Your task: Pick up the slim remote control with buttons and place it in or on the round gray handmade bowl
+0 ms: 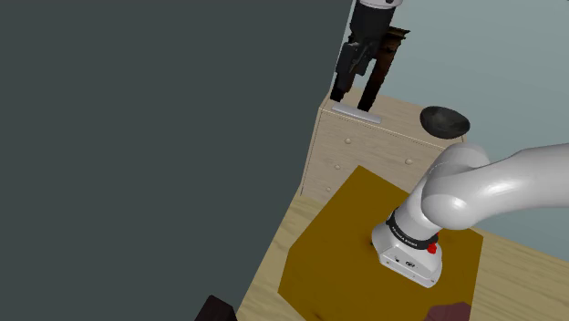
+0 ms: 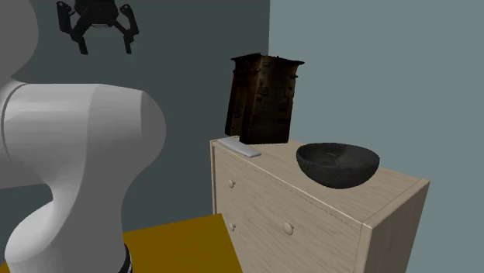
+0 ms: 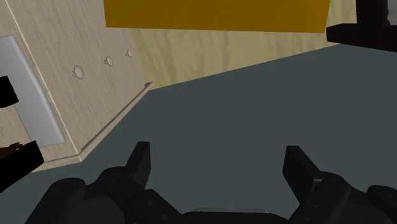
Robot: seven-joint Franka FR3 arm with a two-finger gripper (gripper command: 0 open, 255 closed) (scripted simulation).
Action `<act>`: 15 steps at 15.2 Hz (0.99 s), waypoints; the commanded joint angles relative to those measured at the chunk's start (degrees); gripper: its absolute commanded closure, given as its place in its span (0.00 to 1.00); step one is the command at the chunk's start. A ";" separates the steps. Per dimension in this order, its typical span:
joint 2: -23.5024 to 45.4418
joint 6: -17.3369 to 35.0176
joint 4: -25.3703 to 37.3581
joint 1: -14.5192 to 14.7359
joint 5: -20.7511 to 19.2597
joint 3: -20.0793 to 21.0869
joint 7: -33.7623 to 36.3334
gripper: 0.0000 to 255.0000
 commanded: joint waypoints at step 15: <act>5.99 16.92 -10.09 -3.59 -9.25 -17.74 -21.19 0.00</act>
